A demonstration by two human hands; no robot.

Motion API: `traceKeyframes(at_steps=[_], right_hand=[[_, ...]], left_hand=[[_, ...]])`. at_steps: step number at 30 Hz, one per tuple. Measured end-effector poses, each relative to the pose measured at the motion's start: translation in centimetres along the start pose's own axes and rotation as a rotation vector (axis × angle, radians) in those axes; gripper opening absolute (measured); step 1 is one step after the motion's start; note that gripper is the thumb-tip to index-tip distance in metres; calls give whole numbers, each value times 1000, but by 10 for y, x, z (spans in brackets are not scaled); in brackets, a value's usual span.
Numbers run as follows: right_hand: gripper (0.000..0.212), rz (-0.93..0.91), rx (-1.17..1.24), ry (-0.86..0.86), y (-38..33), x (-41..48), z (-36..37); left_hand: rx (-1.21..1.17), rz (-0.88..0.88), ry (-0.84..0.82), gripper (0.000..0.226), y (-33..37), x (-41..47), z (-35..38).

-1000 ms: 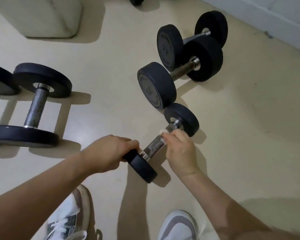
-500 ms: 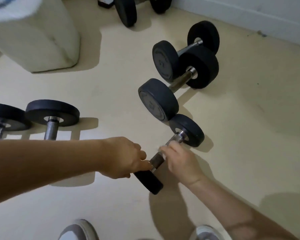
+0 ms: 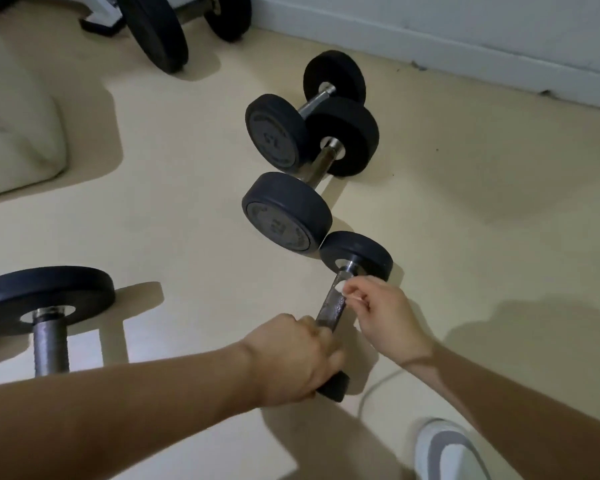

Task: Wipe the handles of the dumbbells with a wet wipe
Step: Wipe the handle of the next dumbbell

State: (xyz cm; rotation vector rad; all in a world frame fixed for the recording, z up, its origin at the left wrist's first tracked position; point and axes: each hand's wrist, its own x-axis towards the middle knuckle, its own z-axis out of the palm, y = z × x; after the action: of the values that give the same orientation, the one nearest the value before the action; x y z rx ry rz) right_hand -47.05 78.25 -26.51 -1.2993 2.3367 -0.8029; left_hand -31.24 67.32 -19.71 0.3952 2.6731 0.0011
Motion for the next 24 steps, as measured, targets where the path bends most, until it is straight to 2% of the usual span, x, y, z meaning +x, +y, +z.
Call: traceKeyframes(at_steps=[2, 5, 7, 9, 10, 13, 17, 21, 24], right_hand=[[21, 188, 130, -102, -7, -5, -2], [31, 417, 430, -62, -9, -21, -17], [30, 535, 711, 1, -11, -37, -33], [29, 599, 837, 64, -13, -52, -48], [26, 611, 820, 96, -14, -56, -51], [23, 512, 546, 143, -5, -48, -55], [14, 342, 427, 127, 9, -31, -47], [13, 277, 378, 74, 10, -19, -22], [12, 298, 475, 2, 7, -15, -6]], left_hand=[[23, 30, -89, 20, 9, 18, -3], [162, 129, -166, 17, 16, 32, -1], [195, 164, -141, 16, 17, 34, -3], [130, 153, -74, 22, 18, 35, -6], [99, 150, -58, 25, 19, 36, -9], [14, 125, 49, 35, 26, 43, -18], [-179, -61, 187, 43, 44, 40, -24], [-395, -240, 101, 37, 71, 32, -5], [-442, -349, -6, 39, 80, 16, 16]])
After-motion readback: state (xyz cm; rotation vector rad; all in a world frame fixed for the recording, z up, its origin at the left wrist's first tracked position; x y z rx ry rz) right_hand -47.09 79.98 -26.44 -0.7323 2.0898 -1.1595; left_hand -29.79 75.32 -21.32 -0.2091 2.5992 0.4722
